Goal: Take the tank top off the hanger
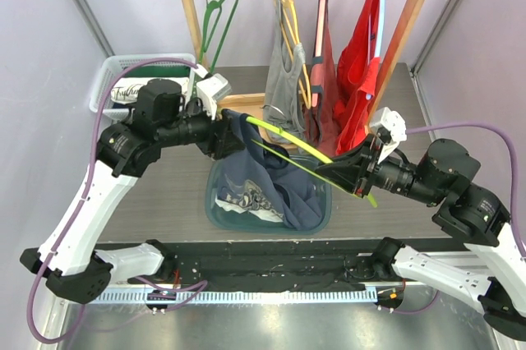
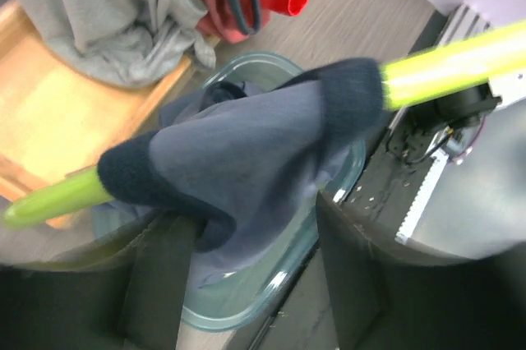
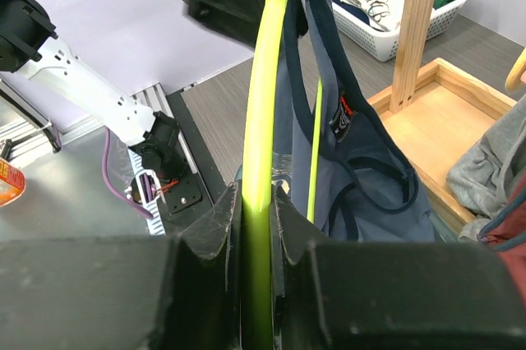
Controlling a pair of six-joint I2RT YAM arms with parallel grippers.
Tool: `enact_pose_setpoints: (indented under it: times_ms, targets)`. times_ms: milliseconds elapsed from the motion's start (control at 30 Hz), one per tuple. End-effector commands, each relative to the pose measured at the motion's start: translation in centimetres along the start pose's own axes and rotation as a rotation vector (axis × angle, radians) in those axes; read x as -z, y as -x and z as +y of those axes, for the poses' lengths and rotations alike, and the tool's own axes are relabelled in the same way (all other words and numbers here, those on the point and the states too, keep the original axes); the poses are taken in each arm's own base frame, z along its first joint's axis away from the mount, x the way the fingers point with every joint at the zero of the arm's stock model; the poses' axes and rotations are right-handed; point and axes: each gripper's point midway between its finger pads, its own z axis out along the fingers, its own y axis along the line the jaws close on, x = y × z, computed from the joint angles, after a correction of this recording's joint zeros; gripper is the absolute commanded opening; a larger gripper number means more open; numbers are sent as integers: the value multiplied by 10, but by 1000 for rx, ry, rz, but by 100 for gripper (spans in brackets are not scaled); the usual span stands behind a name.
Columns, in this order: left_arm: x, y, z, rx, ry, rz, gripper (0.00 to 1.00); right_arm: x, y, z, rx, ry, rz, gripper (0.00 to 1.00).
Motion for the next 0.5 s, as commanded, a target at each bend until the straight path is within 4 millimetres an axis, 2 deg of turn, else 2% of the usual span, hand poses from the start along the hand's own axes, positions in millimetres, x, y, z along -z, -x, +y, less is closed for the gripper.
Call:
enact_pose_setpoints:
  times_ms: [0,33,133,233,267,333,367,467]
  targets:
    - [-6,10,20,-31,92,-38,25,3,45,7,34,16,-159,1]
    - [-5,7,23,-39,103,-24,0,4,45,7,32,11,-160,1]
    - [2,13,23,-78,114,-32,0,6,44,5,29,-2,-155,1]
    - [16,30,27,-129,161,-67,0,10,41,3,21,-21,-130,1]
    - [28,48,26,-151,186,-115,0,10,39,2,19,-27,-121,1]
    - [39,63,38,-169,266,-141,0,15,34,1,11,-39,-90,1]
    - [54,83,38,-187,302,-194,0,17,28,0,3,-49,-63,1]
    - [67,97,63,-173,461,-224,0,29,25,2,-6,-59,-40,1]
